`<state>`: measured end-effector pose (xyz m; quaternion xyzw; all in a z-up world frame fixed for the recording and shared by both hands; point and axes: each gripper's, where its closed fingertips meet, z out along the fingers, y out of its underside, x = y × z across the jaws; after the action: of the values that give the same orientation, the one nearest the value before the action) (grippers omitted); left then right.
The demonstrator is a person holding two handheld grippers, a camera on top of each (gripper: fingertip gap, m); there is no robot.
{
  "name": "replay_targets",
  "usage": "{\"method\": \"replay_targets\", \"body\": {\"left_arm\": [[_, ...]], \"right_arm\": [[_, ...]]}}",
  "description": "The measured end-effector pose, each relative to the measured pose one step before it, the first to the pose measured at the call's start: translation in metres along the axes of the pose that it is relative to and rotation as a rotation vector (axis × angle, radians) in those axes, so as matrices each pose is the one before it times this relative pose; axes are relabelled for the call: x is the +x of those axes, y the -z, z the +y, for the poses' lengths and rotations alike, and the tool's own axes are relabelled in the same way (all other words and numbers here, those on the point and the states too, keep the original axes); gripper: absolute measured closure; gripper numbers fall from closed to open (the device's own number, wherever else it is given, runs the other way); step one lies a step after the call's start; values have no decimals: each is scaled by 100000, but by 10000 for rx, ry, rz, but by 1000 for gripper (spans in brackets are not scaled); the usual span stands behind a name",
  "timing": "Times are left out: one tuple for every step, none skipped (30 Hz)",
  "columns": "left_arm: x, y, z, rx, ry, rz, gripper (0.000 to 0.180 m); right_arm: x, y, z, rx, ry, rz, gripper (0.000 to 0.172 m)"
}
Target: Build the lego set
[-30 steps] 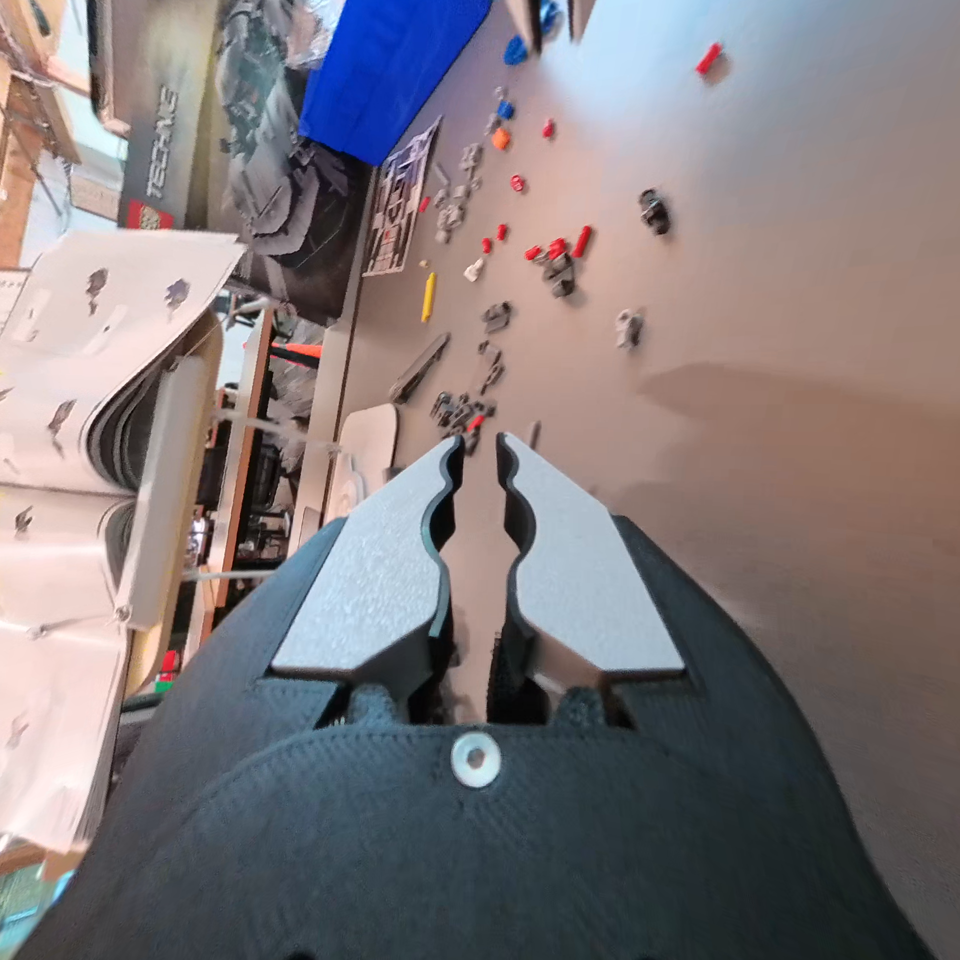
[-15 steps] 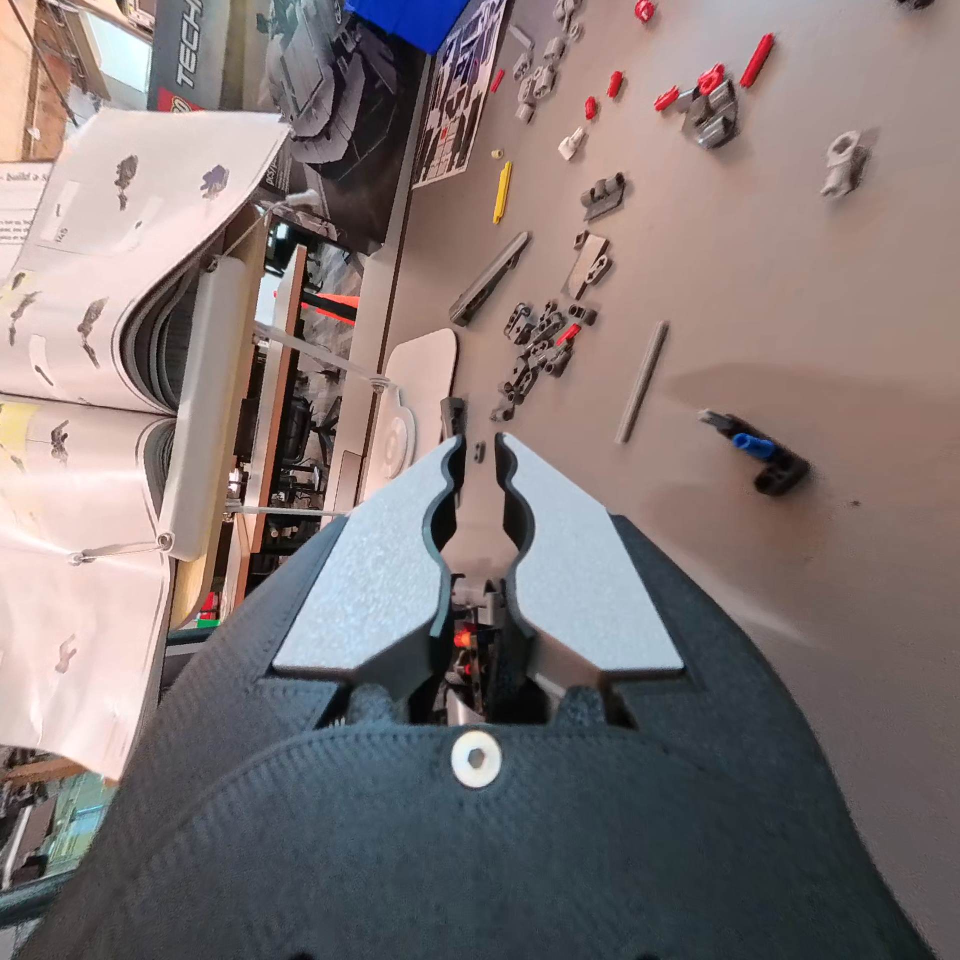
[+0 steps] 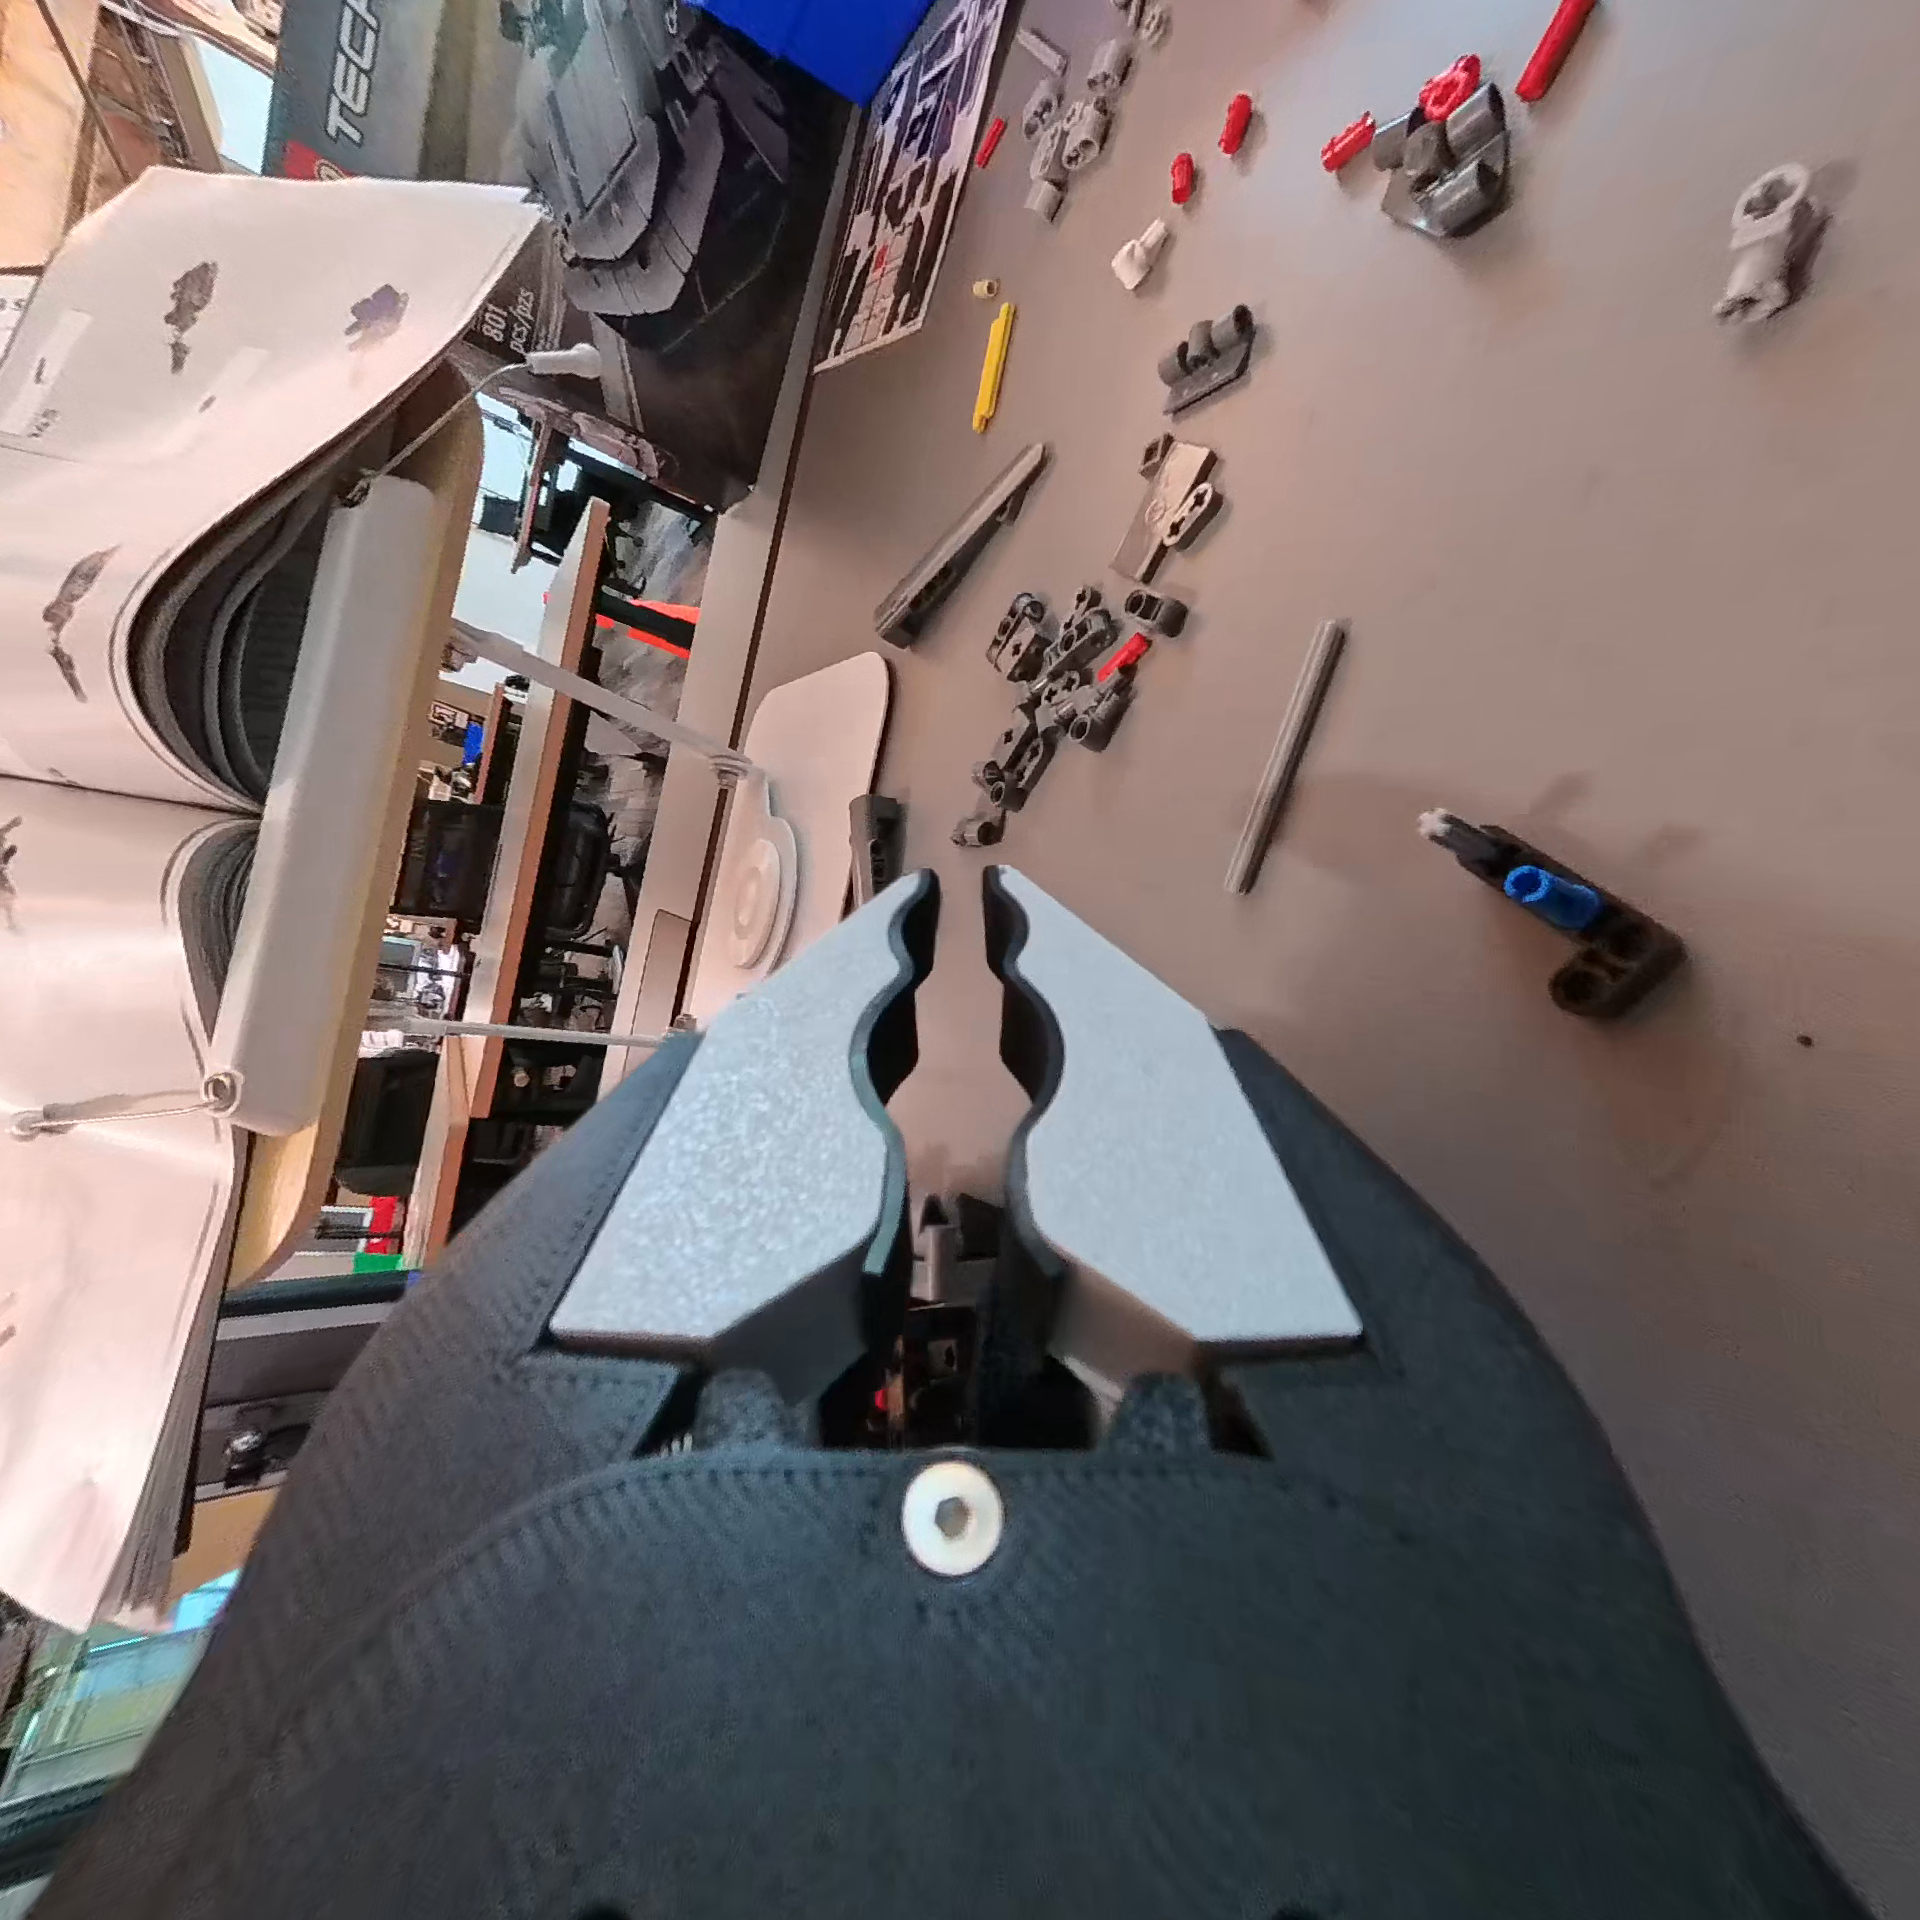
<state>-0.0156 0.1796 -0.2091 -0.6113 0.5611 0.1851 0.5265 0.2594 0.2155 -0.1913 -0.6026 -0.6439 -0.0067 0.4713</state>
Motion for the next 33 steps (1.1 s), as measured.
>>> {"method": "replay_targets", "body": {"left_arm": [[-2,-48,26,-6,40,11,173],[-26,-37,41,-29,2,-18,173],[-8,-13,-8,-7,-11,-18,174],[28,-12,-38,4,-1,2,174],[49,-22,-16,-11,-4,8,174],[61,-38,8,-25,-35,-1,174],[49,-47,31,-34,-51,-9,174],[30,-45,18,-34,-37,-9,174],[7,-21,-8,-19,-13,-7,174],[-19,-16,-30,0,3,-12,174],[-48,5,-18,2,19,-17,175],[-59,-7,-15,0,27,-16,175],[-36,-10,4,-2,23,-7,175],[-23,-19,27,-11,13,-1,175],[7,-25,28,-17,3,0,175],[25,-24,35,-17,-8,4,175],[23,-20,8,-15,-15,3,175],[33,-25,11,-7,-11,5,175],[31,-23,-10,-5,-7,11,175],[19,-24,-11,-4,-11,5,175],[5,-33,11,-11,-5,0,175],[4,-41,-12,-6,4,8,175],[42,-39,-5,-6,5,19,175],[26,-45,-8,-13,-12,7,175],[10,-29,0,-13,-21,-11,175],[26,-32,-20,-8,-9,-2,175],[45,-38,-26,-5,3,15,175],[30,-47,1,-11,-6,3,175],[21,-51,9,-22,-9,0,175],[42,-60,-9,-10,-1,10,175],[40,-51,-18,0,3,11,176],[4,-38,-12,-6,-6,-13,176],[-10,-47,22,-18,-6,-20,176]], "right_arm": [[122,-9,96,-1,-8,46,164],[89,25,56,25,-33,25,164],[57,36,68,25,-55,0,164],[76,60,87,8,-36,15,164],[87,61,113,-9,-11,35,164],[69,75,124,-12,-12,27,164],[72,103,148,-20,-24,16,164],[77,120,164,-27,-24,24,164],[87,130,177,-25,-26,29,164],[80,157,188,-24,-35,15,164],[95,171,199,-28,-27,25,164],[127,188,228,-36,-18,50,164],[129,194,239,-45,-28,45,163],[96,218,265,-49,-32,23,163],[83,237,295,-52,-40,13,163],[88,255,355,-80,-59,11,162],[80,271,438,-108,-77,-5,162],[46,280,487,-126,-88,-30,161],[67,281,553,-133,-79,-11,160],[91,266,569,-136,-63,5,159],[38,245,592,-145,-56,-24,159],[42,216,597,-145,-55,-18,159],[65,200,578,-144,-68,-3,158],[61,163,551,-138,-66,-3,158],[9,133,465,-102,-57,-23,158],[-39,116,361,-52,-66,-51,157],[-27,70,259,-20,-64,-37,157],[9,46,209,-17,-32,-1,157],[21,6,172,-25,-3,15,157],[22,-17,130,-13,4,18,157],[17,-31,63,12,-3,4,157],[6,-43,53,14,-1,-7,157],[38,-43,72,-2,12,14,157]]}}
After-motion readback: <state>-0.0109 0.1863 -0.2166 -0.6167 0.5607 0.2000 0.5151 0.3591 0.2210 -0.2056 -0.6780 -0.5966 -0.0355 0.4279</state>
